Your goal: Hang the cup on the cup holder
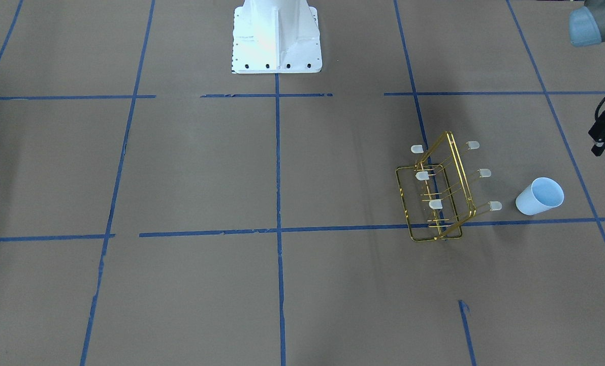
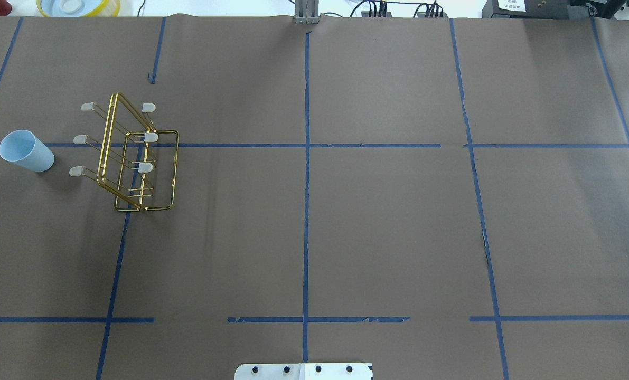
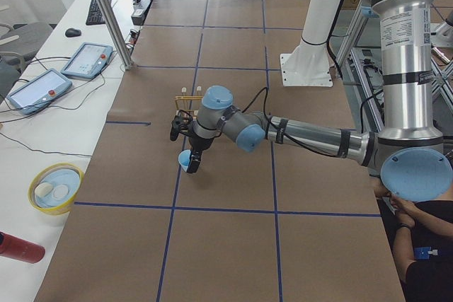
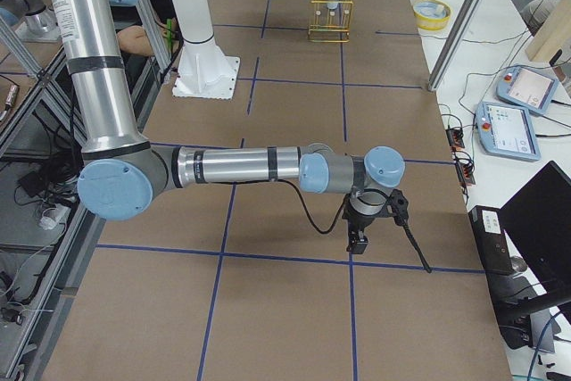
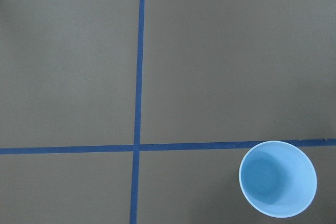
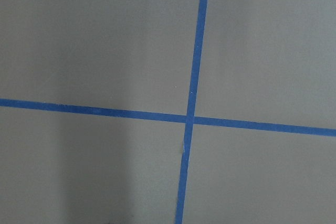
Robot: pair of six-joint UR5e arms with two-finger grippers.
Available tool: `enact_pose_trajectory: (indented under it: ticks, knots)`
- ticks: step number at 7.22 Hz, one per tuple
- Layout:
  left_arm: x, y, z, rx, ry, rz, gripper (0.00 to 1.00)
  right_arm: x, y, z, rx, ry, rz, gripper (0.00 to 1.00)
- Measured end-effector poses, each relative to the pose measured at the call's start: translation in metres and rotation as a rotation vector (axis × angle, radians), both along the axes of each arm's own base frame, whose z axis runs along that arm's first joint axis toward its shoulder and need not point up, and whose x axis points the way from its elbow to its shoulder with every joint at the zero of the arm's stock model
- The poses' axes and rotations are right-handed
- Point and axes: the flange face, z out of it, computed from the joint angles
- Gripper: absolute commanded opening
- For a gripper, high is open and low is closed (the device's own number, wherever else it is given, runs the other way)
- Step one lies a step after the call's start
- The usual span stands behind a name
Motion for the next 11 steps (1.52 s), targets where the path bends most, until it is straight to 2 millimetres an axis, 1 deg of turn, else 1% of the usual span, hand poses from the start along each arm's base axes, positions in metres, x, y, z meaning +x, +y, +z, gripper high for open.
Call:
enact_pose_trajectory:
  ticks: [1,2,4,5,7,8,9,11]
  knots:
    - [0.018,0.013,0.003,0.03,0.011,-0.044,1.0,0.0,0.0,0.0,0.0,0.0,0.0,1.0]
    - [0.042,0.024,0.004,0.044,0.03,-0.086,1.0,0.0,0.0,0.0,0.0,0.0,0.0,1.0]
    - [0.1,0.043,0.0,0.038,0.077,-0.187,1.0,0.0,0.0,0.0,0.0,0.0,0.0,1.0]
    - [0.123,0.051,-0.002,0.038,0.091,-0.237,1.0,0.0,0.0,0.0,0.0,0.0,0.0,1.0]
    - [0.153,0.062,-0.002,0.073,0.119,-0.358,1.0,0.0,0.0,0.0,0.0,0.0,0.0,1.0]
    - [0.164,0.067,0.002,0.096,0.125,-0.42,1.0,0.0,0.0,0.0,0.0,0.0,0.0,1.0]
    - [0.172,0.07,0.011,0.113,0.115,-0.473,1.0,0.0,0.0,0.0,0.0,0.0,0.0,1.0]
    - [0.182,0.073,0.038,0.151,0.065,-0.565,1.0,0.0,0.0,0.0,-0.001,0.0,0.0,1.0]
